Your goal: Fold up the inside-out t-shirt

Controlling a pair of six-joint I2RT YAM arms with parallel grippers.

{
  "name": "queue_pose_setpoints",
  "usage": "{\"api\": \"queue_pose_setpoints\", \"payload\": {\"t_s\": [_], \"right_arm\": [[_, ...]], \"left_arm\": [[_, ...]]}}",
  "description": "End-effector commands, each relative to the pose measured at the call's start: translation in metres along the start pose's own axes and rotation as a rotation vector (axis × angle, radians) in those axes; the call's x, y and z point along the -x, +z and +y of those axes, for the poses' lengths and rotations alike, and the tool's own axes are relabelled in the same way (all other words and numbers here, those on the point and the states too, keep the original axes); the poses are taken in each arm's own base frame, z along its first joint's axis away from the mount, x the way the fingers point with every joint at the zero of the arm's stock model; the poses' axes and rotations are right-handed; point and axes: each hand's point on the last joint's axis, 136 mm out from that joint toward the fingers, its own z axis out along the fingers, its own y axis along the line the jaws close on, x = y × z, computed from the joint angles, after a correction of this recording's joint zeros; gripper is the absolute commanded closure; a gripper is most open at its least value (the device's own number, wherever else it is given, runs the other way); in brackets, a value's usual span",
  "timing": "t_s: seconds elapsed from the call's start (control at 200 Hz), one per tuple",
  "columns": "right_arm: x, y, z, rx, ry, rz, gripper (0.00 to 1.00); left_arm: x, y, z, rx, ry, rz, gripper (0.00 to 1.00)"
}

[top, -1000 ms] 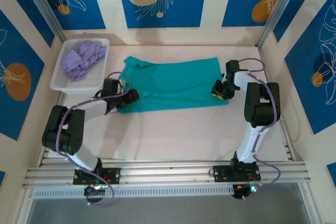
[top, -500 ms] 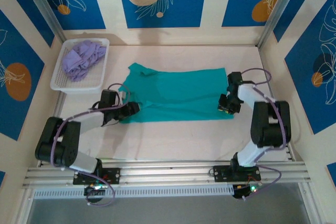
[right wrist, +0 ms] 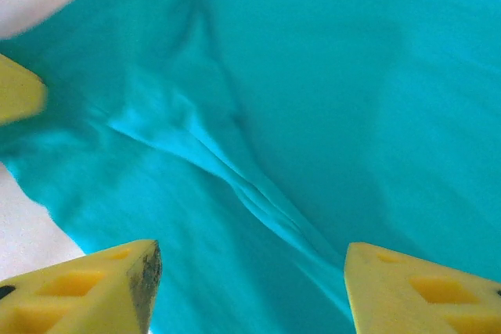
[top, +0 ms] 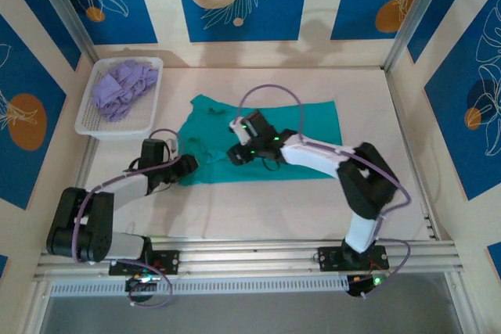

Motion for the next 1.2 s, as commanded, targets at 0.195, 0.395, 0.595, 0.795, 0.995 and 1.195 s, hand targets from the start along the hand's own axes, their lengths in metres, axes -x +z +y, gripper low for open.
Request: {"api": "queue_pose_setpoints", "payload": {"t_s": [0.195,0.395,0.595,0.795,0.995,1.195], "right_arm": [[0.022,0.072,0.022,-0.036,-0.113,0.071,0.31],[0.033,0.083,-0.040,-0.210,0.096,0.141,0.48],[0.044,0.059,-0.108,-0.304,0.322,0.117,0.61],[0.054,0.037,-0.092,-0.157,0.285,0.054,0.58],[0.041,0.037,-0.017,0.082,0.122,0.039,0.45],[0.015,0.067,-0.001,0.050,0.055,0.142,0.38]], "left_arm": [[-0.012,0.006,0.017,0.003,-0.029,0.011,0.59],[-0.014,0.006,0.021,0.018,-0.016,0.017,0.60],[-0.014,0.005,0.024,0.030,-0.004,0.014,0.60],[-0.013,0.004,0.025,0.041,0.002,0.009,0.59],[-0.009,0.002,0.021,0.032,0.001,-0.003,0.54],[-0.006,-0.001,0.019,0.036,0.012,-0.015,0.52]]}}
